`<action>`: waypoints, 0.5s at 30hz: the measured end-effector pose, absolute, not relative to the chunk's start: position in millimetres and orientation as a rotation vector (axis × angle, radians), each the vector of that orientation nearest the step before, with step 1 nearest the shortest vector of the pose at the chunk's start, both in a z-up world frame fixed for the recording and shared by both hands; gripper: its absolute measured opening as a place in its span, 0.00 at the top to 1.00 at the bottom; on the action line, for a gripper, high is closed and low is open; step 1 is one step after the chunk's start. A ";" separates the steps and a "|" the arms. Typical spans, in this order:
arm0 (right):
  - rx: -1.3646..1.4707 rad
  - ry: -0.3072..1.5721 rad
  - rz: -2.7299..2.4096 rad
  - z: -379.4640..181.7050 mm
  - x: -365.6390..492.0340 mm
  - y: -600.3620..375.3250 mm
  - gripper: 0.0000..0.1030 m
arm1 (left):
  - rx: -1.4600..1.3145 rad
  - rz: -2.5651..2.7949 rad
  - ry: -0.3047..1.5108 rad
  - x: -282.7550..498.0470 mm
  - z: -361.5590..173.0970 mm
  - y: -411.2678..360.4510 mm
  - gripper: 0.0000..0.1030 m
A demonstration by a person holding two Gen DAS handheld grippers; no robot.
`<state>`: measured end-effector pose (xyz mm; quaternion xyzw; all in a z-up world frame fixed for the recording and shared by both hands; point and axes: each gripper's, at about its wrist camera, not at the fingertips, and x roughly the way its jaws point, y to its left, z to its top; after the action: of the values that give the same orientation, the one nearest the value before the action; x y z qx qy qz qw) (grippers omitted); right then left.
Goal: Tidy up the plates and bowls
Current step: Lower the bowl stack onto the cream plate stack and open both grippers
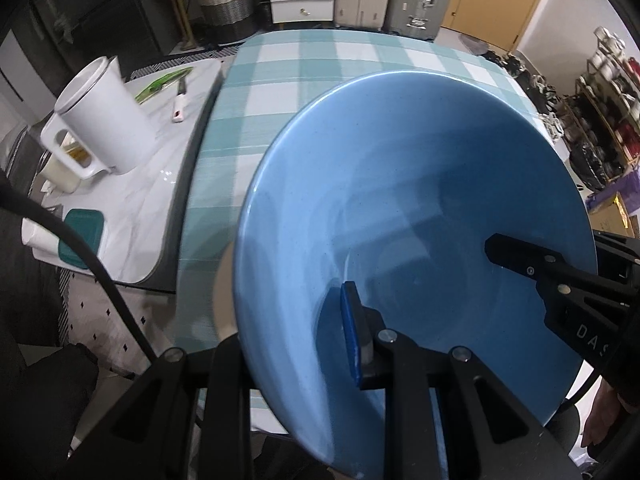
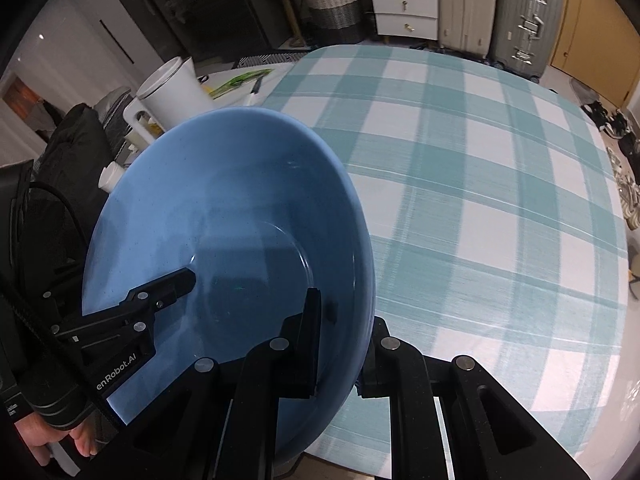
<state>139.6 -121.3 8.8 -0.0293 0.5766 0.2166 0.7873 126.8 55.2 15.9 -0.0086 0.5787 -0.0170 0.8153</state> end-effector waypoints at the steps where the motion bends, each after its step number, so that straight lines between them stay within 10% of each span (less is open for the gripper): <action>1: -0.066 1.244 0.470 7.4 140.0 -116.9 0.88 | -0.026 -0.031 1.235 126.2 14.2 60.9 0.79; 15: -0.112 1.293 0.496 -22.9 144.9 -65.3 0.88 | -0.104 0.013 1.276 122.0 -19.3 110.5 0.79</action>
<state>144.9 -65.3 -22.9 -0.0516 0.5956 0.2286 0.7683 122.0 110.5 -19.3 -0.0486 0.5952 0.0060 0.8021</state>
